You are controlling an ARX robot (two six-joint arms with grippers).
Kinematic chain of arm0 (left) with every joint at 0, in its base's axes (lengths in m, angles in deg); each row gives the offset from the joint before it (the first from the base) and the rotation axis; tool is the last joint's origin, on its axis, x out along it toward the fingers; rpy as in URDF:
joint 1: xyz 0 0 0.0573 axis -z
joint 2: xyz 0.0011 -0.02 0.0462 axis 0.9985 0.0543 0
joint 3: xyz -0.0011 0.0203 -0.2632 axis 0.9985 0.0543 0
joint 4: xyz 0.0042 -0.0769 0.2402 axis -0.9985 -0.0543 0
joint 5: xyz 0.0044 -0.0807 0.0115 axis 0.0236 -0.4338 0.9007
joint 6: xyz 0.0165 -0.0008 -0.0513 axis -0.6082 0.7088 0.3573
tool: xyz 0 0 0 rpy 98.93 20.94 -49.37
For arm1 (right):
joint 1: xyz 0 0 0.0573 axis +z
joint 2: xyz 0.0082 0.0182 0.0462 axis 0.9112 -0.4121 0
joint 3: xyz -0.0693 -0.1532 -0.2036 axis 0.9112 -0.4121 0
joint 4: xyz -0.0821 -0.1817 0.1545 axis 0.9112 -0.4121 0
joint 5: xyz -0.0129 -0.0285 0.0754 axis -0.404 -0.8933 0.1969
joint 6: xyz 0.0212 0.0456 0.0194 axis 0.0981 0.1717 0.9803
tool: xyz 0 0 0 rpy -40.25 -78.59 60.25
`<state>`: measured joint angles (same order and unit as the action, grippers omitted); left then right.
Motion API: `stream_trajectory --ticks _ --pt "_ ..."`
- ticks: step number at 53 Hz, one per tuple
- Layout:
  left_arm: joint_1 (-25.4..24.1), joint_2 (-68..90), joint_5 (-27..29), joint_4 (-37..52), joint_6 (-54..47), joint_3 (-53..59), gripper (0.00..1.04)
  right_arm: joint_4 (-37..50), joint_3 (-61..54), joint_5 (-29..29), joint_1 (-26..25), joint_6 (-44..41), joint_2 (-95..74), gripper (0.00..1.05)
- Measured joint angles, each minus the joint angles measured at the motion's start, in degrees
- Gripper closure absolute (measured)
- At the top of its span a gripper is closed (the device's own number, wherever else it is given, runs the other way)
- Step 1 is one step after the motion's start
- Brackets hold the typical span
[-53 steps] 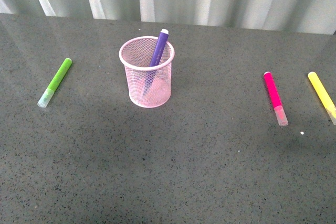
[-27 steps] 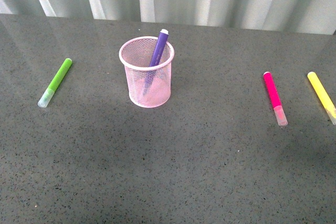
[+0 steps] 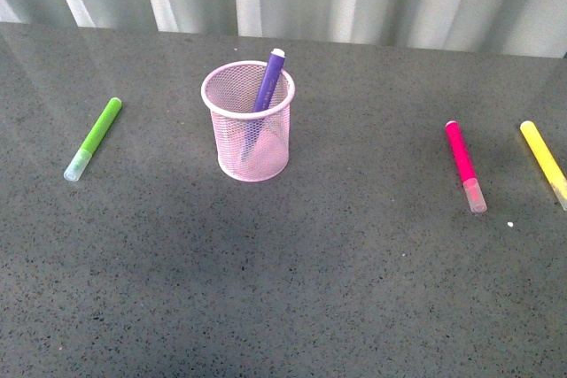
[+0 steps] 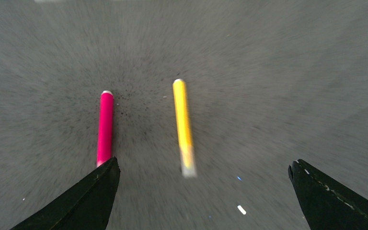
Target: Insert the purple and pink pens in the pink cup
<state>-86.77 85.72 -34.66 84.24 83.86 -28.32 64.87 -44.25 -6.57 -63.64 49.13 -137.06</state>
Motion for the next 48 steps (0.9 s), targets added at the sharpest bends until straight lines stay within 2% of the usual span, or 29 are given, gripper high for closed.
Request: stream_trajectory --ticks 15,33,48 --pt "0.0 0.0 0.0 0.0 0.0 0.0 0.07 0.17 14.49 -0.07 5.31 3.37 -20.63 0.07" --pt "0.0 0.0 0.0 0.0 0.0 0.0 0.07 -1.01 22.69 -0.07 8.61 6.95 -31.23 0.07" --pt "0.0 0.0 0.0 0.0 0.0 0.0 0.07 -1.73 27.23 -0.04 9.01 8.87 -36.59 0.07"
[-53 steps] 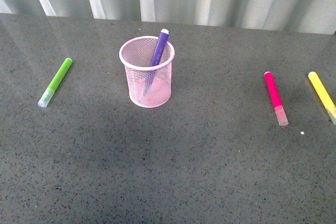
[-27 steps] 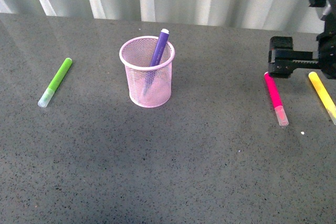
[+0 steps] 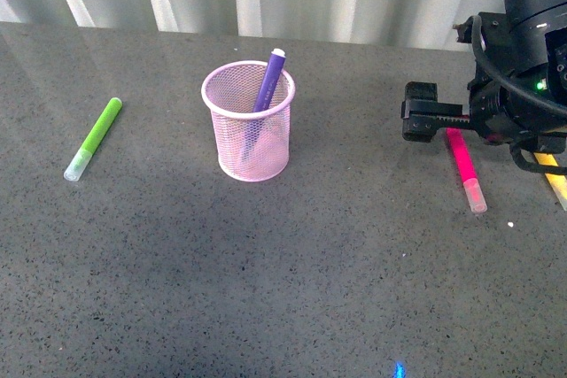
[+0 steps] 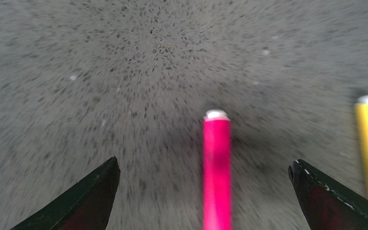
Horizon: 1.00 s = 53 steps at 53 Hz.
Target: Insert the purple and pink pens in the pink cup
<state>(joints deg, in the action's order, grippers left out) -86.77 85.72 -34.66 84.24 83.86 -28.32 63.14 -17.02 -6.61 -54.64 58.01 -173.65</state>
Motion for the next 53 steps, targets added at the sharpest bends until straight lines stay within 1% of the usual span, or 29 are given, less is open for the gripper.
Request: stream_trajectory --ticks 25,27,30,32,39,43,45,48,49,53 --pt "0.0 0.0 0.0 0.0 0.0 0.0 0.07 0.0 3.23 0.76 -0.63 0.77 -4.24 0.07" --pt "0.0 0.0 0.0 0.0 0.0 0.0 0.07 -0.02 3.54 0.72 -0.68 0.85 -4.46 0.11" --pt "0.0 0.0 0.0 0.0 0.0 0.0 0.07 -0.02 3.91 0.92 -0.76 0.85 -4.76 0.2" --pt "0.0 0.0 0.0 0.0 0.0 0.0 0.07 0.0 4.0 1.18 -0.76 0.85 -4.81 0.23" --pt "0.0 0.0 0.0 0.0 0.0 0.0 0.07 0.7 4.11 3.21 -0.92 0.92 -4.92 0.5" --pt "0.0 0.0 0.0 0.0 0.0 0.0 0.07 1.03 4.09 4.02 -0.92 0.96 -4.92 0.59" --pt "0.0 0.0 0.0 0.0 0.0 0.0 0.07 1.29 3.93 4.63 -0.83 1.2 -4.92 0.66" --pt "0.0 0.0 0.0 0.0 0.0 0.0 0.07 1.33 3.78 5.03 -0.72 1.38 -4.92 0.73" --pt "0.0 0.0 0.0 0.0 0.0 0.0 0.07 1.53 3.61 5.27 -0.68 1.51 -4.92 0.78" --pt "0.0 0.0 0.0 0.0 0.0 0.0 0.07 2.01 3.26 5.31 -0.61 1.7 -4.87 0.86"
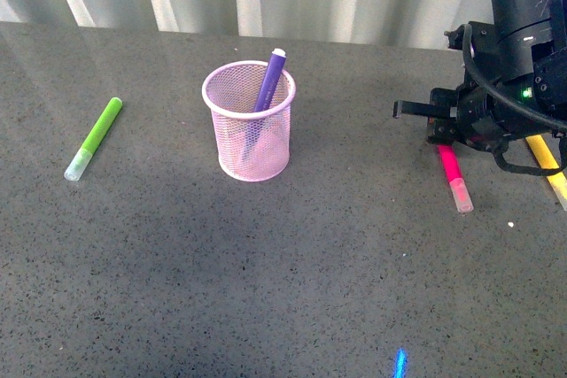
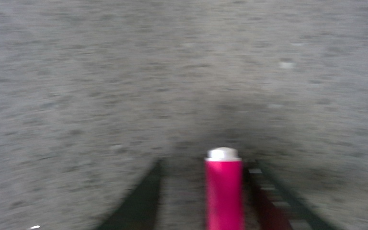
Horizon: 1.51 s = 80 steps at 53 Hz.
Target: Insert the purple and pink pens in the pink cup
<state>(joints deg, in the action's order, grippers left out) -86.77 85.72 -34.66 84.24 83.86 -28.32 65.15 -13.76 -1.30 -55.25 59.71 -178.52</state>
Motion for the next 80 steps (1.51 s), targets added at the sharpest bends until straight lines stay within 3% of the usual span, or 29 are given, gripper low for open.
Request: stream_trajectory --ticks 4,12,21,27,34,54,80 --pt "0.0 0.0 0.0 0.0 0.0 0.0 0.07 0.87 -0.76 0.17 0.02 0.33 0.48 0.92" --pt "0.0 0.0 0.0 0.0 0.0 0.0 0.07 5.14 -3.52 -1.05 0.24 0.15 1.88 0.93" --pt "0.0 0.0 0.0 0.0 0.0 0.0 0.07 19.41 -8.55 -2.27 2.21 -5.51 7.02 0.93" --pt "0.0 0.0 0.0 0.0 0.0 0.0 0.07 36.94 -10.47 0.77 6.82 -11.28 12.9 0.93" --pt "0.0 0.0 0.0 0.0 0.0 0.0 0.07 42.71 -9.09 1.73 11.65 -12.76 14.51 0.93" --pt "0.0 0.0 0.0 0.0 0.0 0.0 0.07 45.92 1.55 1.31 21.68 -14.14 6.38 0.93" --pt "0.0 0.0 0.0 0.0 0.0 0.0 0.07 44.28 7.58 1.44 23.69 -11.28 -1.33 0.93"
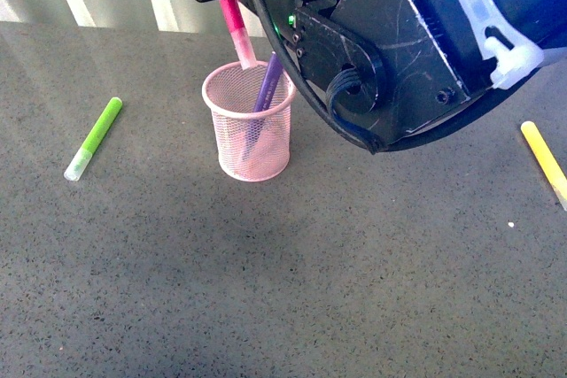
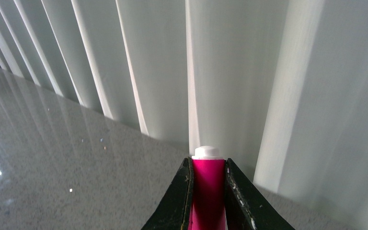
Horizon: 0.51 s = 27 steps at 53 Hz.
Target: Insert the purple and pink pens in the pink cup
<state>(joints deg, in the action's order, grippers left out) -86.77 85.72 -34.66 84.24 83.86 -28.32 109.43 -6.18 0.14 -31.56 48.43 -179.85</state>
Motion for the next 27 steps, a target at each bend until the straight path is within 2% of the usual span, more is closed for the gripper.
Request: stream_trajectory --ticks 27 --pt "0.0 0.0 0.0 0.0 0.0 0.0 0.07 0.87 0.0 1.05 0.98 0.59 -2.54 0.93"
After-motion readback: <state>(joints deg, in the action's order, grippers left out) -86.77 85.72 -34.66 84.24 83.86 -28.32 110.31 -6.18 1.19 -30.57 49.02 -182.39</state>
